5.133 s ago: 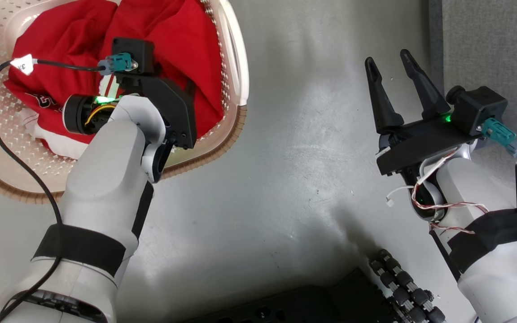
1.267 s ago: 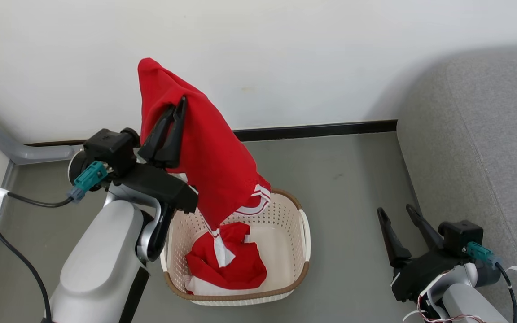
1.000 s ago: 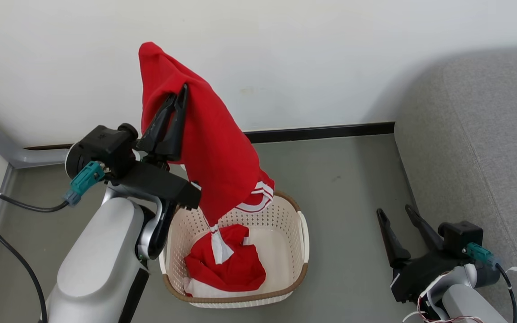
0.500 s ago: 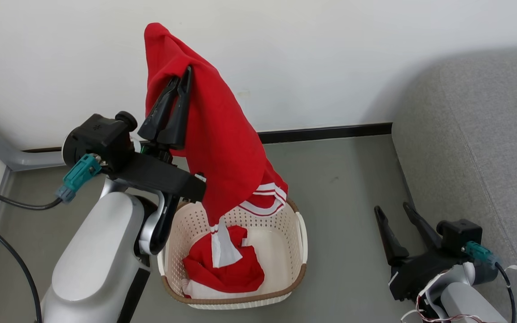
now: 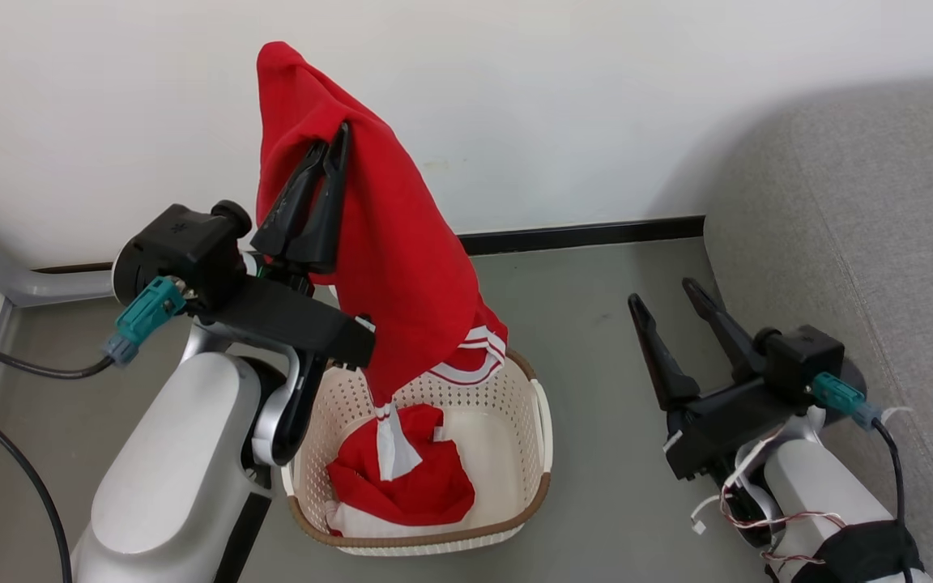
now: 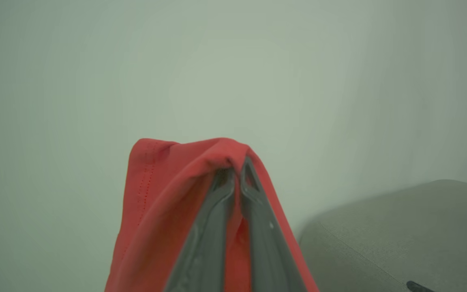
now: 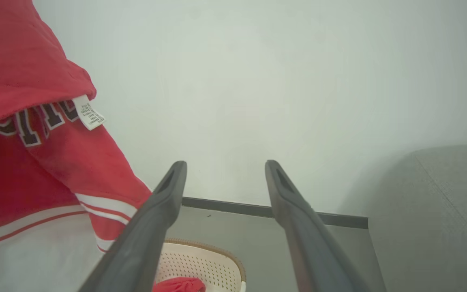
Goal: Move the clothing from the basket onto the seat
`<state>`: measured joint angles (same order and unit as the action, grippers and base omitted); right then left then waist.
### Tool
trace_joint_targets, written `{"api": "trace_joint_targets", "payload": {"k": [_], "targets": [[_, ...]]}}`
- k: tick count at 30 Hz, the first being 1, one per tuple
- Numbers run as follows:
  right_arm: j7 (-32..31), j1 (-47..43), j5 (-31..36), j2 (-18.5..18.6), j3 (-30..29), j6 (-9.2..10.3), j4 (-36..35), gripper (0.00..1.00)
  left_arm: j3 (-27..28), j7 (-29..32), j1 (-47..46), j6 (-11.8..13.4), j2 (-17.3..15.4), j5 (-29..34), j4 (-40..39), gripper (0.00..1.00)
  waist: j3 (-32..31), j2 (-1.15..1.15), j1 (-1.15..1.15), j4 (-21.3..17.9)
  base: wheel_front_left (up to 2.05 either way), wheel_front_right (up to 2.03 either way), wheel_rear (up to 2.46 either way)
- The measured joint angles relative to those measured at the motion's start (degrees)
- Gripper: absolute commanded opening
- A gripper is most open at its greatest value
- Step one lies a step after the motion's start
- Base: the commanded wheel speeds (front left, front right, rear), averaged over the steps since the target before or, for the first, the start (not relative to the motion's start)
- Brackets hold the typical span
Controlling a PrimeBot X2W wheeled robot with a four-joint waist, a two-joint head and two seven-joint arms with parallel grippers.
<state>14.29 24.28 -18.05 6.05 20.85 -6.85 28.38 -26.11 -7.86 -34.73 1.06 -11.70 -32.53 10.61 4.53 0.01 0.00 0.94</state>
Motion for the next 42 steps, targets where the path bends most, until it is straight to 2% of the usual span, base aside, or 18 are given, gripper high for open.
{"api": "trace_joint_targets", "payload": {"k": [10, 22, 33, 42], "targets": [[0.00, 2.91, 0.41, -0.77, 5.54, -0.21, -4.68, 1.00, -0.18, 1.14, 0.00, 0.45, 0.12, -0.09, -0.57, 0.00, 0.36, 0.00, 0.00, 0.21, 0.00, 0.00, 0.00], [-0.04, 6.76, -5.13, -0.96, 20.61, -0.22, -9.09, 1.00, -0.67, 2.05, -0.04, 0.45, 0.56, -0.10, -0.55, 0.00, 0.93, 0.00, 0.00, 0.84, 0.00, 0.00, 0.00], [-1.00, 6.99, -10.43, -0.75, 23.49, -0.22, -4.58, 1.00, -1.54, 2.32, -0.16, 0.45, 0.99, -0.10, -0.69, 0.00, 1.20, 0.00, 0.00, 1.76, 0.00, 0.00, 0.00], [-1.18, 8.79, -11.83, -1.01, 25.25, -0.22, -3.05, 1.00, -2.05, 2.72, -0.38, 0.46, 1.43, -0.09, -1.34, 0.00, 1.70, 0.00, 0.00, 2.79, 0.00, 0.00, 0.00]]}}
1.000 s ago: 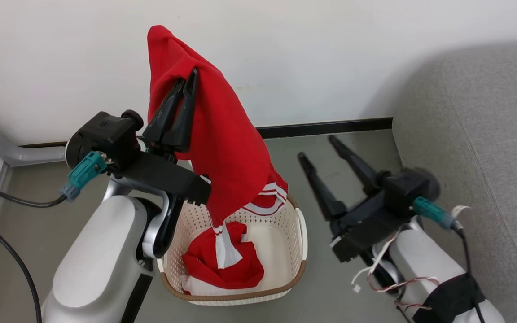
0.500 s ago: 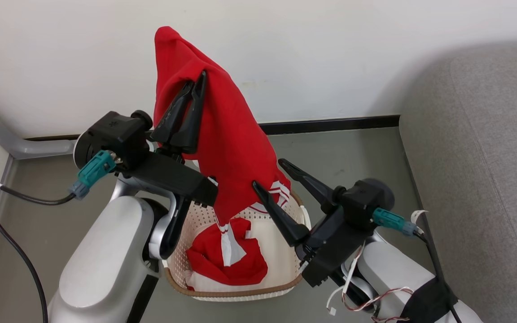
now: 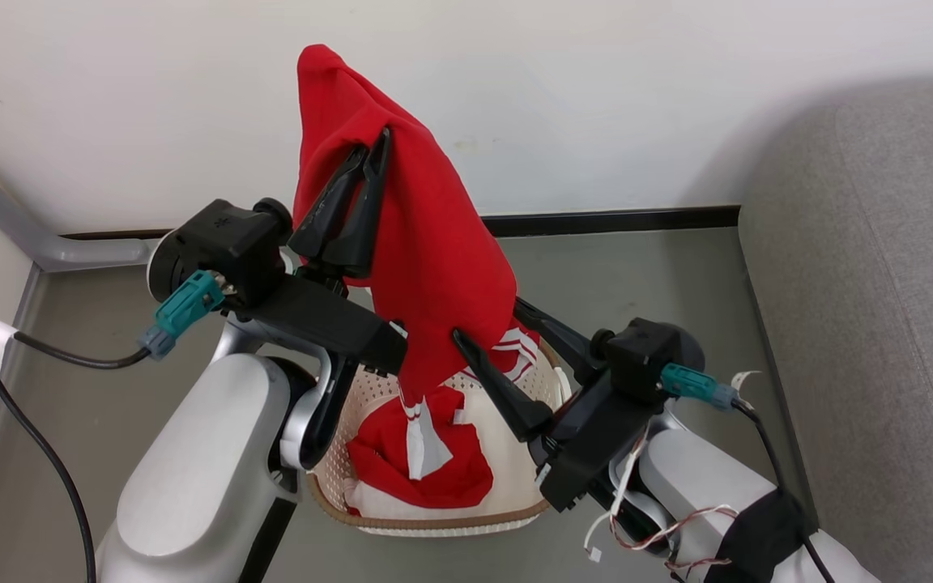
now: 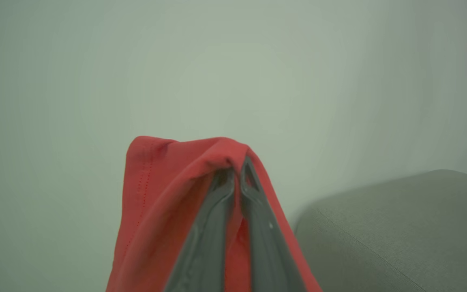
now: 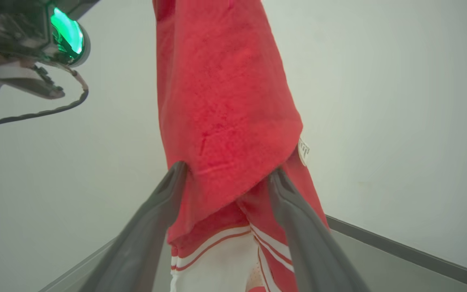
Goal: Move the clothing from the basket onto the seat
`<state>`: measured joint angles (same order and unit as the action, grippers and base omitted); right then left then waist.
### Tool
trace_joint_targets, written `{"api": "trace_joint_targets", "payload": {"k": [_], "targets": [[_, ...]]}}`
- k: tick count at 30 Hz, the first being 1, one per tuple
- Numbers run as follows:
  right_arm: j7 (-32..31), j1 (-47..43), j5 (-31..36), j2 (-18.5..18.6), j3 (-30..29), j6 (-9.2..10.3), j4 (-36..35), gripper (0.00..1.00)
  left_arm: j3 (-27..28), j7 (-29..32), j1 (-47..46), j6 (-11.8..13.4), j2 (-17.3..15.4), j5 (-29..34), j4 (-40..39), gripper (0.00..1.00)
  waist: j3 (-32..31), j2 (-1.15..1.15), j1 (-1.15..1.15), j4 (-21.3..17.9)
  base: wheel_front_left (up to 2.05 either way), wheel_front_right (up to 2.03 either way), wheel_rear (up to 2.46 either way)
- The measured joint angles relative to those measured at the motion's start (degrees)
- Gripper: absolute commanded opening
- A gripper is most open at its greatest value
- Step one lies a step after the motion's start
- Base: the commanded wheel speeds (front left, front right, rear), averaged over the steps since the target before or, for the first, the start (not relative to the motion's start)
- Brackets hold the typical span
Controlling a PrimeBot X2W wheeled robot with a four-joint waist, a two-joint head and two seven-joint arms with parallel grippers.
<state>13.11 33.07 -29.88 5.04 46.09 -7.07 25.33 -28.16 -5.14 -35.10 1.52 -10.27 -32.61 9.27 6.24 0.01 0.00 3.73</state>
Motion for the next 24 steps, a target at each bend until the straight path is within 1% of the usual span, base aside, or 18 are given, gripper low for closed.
{"api": "trace_joint_targets", "payload": {"k": [11, 12, 14, 15, 16, 18, 19, 20, 24], "targets": [[0.01, 3.41, -2.33, -0.47, 2.58, 0.00, 1.64, 1.00, -0.13, 0.00, -0.02, 0.04, 0.42, -0.01, -0.27, 0.00, 0.86, 0.00, 0.00, 0.85, 0.00, 0.00, 0.00], [0.02, 3.66, -2.48, -0.47, 2.71, 0.00, 1.83, 0.89, -0.13, 0.00, -0.02, 0.04, 0.43, -0.01, -0.26, 0.00, 0.95, 0.00, 0.00, 0.89, 0.00, 0.00, 0.00], [0.03, 4.07, -2.54, -0.48, 2.83, 0.00, 2.23, 0.73, -0.13, 0.00, -0.03, 0.04, 0.43, -0.01, -0.24, 0.00, 1.11, 0.00, 0.00, 0.96, 0.00, 0.00, 0.00], [0.03, 4.14, -2.59, -0.51, 2.88, 0.00, 2.46, 0.56, -0.13, 0.00, -0.05, 0.04, 0.43, -0.01, -0.24, 0.00, 1.19, 0.00, 0.00, 0.99, 0.00, 0.00, 0.00], [0.04, 4.24, -2.79, -0.52, 2.98, 0.00, 2.78, 0.44, -0.13, 0.00, -0.08, 0.04, 0.45, -0.01, -0.24, 0.00, 1.27, 0.00, 0.00, 1.02, 0.00, 0.00, 0.00], [0.04, 4.58, -3.13, -0.54, 3.15, 0.00, 3.52, 0.34, -0.18, 0.00, -0.21, 0.04, 0.65, -0.01, -0.24, 0.00, 1.45, 0.00, 0.00, 1.07, 0.00, 0.00, 0.00], [0.05, 4.90, -3.32, -0.55, 3.25, 0.00, 3.83, 0.16, -0.16, 0.00, -0.25, 0.04, 0.69, -0.02, -0.24, 0.00, 1.53, 0.00, 0.00, 1.09, 0.00, 0.00, 0.00], [0.07, 5.27, -3.44, -0.56, 3.30, 0.00, 4.11, 0.00, -0.19, 0.00, -0.27, 0.04, 0.84, -0.05, -0.24, 0.00, 1.61, 0.00, 0.00, 1.12, 0.00, 0.00, 0.00], [0.09, 6.60, -4.08, -0.58, 3.75, 0.00, 4.82, 0.00, -0.33, 0.00, -0.70, -0.02, 1.19, -0.09, -0.10, 0.00, 1.91, 0.00, 0.00, 1.25, 0.00, 0.00, 0.00]]}}
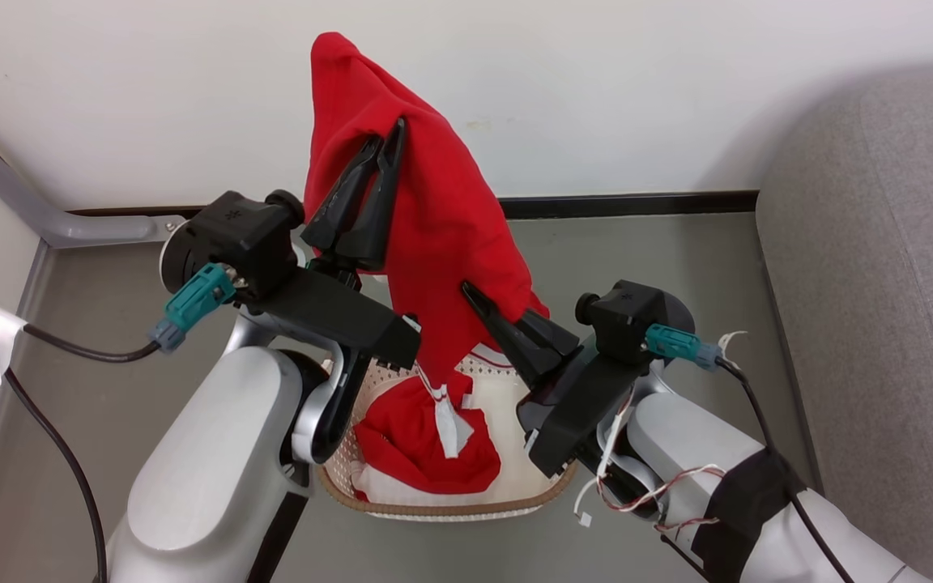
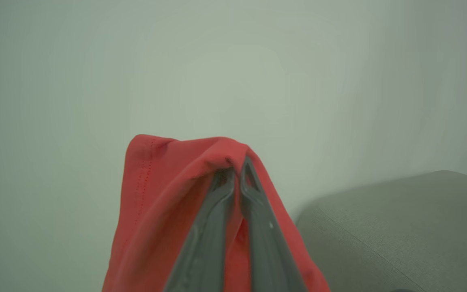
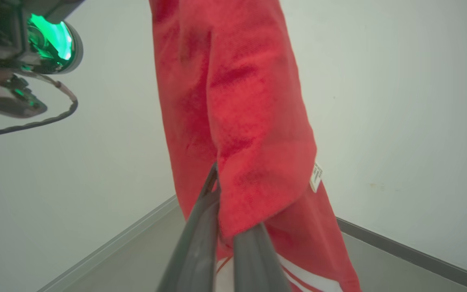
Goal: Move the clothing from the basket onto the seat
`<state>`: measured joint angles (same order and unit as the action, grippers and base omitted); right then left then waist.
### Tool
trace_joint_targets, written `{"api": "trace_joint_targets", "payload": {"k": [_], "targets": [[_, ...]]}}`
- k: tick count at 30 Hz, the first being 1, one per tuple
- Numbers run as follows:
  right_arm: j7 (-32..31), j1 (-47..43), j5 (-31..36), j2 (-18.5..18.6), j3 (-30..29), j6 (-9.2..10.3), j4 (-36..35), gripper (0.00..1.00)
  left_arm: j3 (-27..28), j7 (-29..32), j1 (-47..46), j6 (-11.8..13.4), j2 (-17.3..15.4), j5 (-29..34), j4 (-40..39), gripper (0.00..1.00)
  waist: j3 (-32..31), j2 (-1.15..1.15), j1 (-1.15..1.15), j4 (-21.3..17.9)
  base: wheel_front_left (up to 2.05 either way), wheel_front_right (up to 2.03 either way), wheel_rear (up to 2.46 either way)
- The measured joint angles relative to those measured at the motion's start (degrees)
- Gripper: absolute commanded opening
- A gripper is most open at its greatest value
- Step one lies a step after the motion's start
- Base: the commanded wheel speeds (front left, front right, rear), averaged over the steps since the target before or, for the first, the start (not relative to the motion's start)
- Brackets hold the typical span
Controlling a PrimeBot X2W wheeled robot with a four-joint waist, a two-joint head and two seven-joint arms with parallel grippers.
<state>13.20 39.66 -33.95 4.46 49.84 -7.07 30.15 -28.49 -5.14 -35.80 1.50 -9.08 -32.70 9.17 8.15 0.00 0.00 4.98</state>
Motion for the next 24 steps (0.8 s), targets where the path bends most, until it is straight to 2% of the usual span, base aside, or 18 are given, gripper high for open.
{"api": "trace_joint_targets", "payload": {"k": [7, 8, 9, 10, 11, 12, 13, 24], "targets": [[0.49, 0.78, -0.78, -0.08, 0.41, 0.00, 0.34, 0.00, 0.45, -0.19, -0.16, 0.01, -0.01, -0.01, 0.86, 0.01, 0.28, 0.00, 0.00, 0.03, 0.00, 0.00, 0.00], [0.49, 0.80, -1.09, -0.09, 0.47, 0.00, 0.34, 0.00, 0.49, -0.38, -0.16, 0.01, -0.03, -0.01, 0.97, 0.15, 0.29, 0.00, 0.00, 0.00, 0.00, 0.00, 0.00], [0.51, 0.81, -1.38, -0.10, 0.53, 0.00, 0.36, 0.00, 0.49, -0.57, -0.16, 0.01, -0.03, -0.01, 1.05, 0.36, 0.29, 0.00, 0.00, -0.04, 0.00, 0.00, 0.00], [0.51, 0.81, -1.43, -0.10, 0.55, 0.00, 0.40, 0.00, 0.49, -0.59, -0.16, 0.02, -0.02, -0.01, 1.10, 0.49, 0.29, 0.00, 0.00, -0.07, 0.00, 0.00, 0.00], [0.52, 0.82, -1.43, -0.11, 0.55, 0.00, 0.40, 0.00, 0.49, -0.60, -0.16, 0.02, -0.02, -0.01, 1.16, 0.76, 0.28, 0.00, 0.00, -0.11, 0.00, 0.00, 0.00], [0.52, 0.83, -1.43, -0.11, 0.58, 0.00, 0.40, 0.00, 0.49, -0.67, -0.16, 0.02, -0.01, -0.01, 1.23, 0.95, 0.29, 0.00, 0.00, -0.15, 0.00, 0.00, 0.00], [0.53, 0.85, -1.44, -0.11, 0.63, 0.00, 0.40, 0.00, 0.51, -0.93, -0.16, 0.01, -0.01, -0.01, 1.30, 1.00, 0.29, 0.00, 0.00, -0.18, 0.00, 0.00, 0.00], [0.87, 0.96, -1.92, -0.12, 1.08, 0.00, 0.45, 0.00, 0.48, -1.11, -0.16, 0.00, -0.05, -0.01, 2.50, 1.00, 0.33, 0.00, 0.00, -0.57, 0.00, 0.00, 0.00]]}}
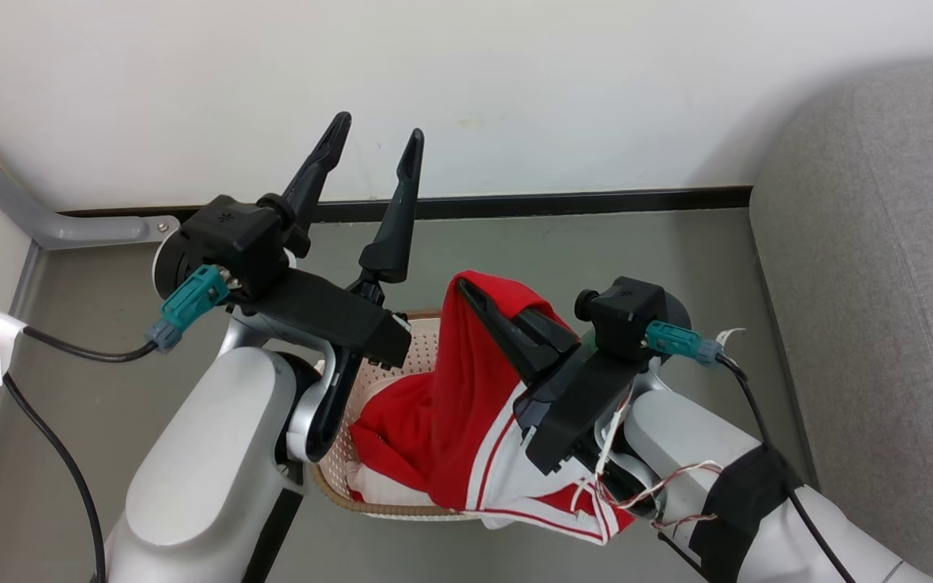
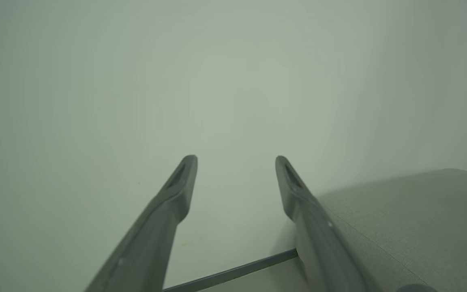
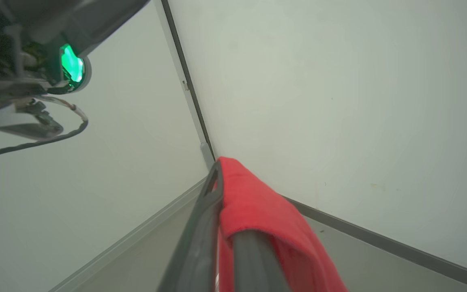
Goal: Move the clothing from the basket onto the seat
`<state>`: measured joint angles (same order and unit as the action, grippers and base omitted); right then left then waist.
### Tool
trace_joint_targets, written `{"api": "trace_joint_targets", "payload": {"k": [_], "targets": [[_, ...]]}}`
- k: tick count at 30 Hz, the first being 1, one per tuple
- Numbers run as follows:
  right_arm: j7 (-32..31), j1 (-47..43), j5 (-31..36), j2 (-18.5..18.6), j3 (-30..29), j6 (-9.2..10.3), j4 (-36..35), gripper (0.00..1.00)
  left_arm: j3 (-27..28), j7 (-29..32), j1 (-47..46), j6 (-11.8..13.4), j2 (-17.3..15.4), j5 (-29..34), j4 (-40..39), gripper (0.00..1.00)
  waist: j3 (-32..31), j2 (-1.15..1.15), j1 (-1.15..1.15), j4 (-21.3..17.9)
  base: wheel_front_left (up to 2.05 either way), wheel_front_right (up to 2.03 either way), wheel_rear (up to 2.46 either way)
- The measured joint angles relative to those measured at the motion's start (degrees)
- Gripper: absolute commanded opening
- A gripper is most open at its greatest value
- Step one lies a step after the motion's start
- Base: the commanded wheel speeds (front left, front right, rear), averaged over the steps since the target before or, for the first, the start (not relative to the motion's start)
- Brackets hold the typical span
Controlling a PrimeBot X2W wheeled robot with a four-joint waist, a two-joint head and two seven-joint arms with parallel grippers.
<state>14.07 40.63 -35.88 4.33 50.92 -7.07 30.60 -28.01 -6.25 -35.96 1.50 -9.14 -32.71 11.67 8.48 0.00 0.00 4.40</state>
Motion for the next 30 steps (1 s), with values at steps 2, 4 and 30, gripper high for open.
{"api": "trace_joint_targets", "payload": {"k": [2, 4, 30], "targets": [[0.13, 0.03, -0.01, -0.01, 0.01, 0.00, -0.01, 0.00, 0.00, -0.18, 0.00, -0.01, -0.01, 0.00, 0.29, 1.00, -0.01, 0.00, 0.00, -0.08, 0.00, 0.00, 0.00], [0.13, 0.13, -0.07, 0.00, 0.03, 0.00, 0.00, 0.00, -0.01, -0.43, 0.00, -0.01, 0.00, 0.00, 0.55, 1.00, -0.04, 0.00, 0.00, -0.17, 0.00, 0.00, 0.00], [0.16, 0.88, -2.01, -0.15, 0.49, 0.00, -1.02, 0.00, 1.00, -1.98, 3.33, -0.07, -2.65, -0.47, 4.28, 1.00, -3.21, 0.00, 0.01, -5.61, 0.00, 0.00, 0.00]]}}
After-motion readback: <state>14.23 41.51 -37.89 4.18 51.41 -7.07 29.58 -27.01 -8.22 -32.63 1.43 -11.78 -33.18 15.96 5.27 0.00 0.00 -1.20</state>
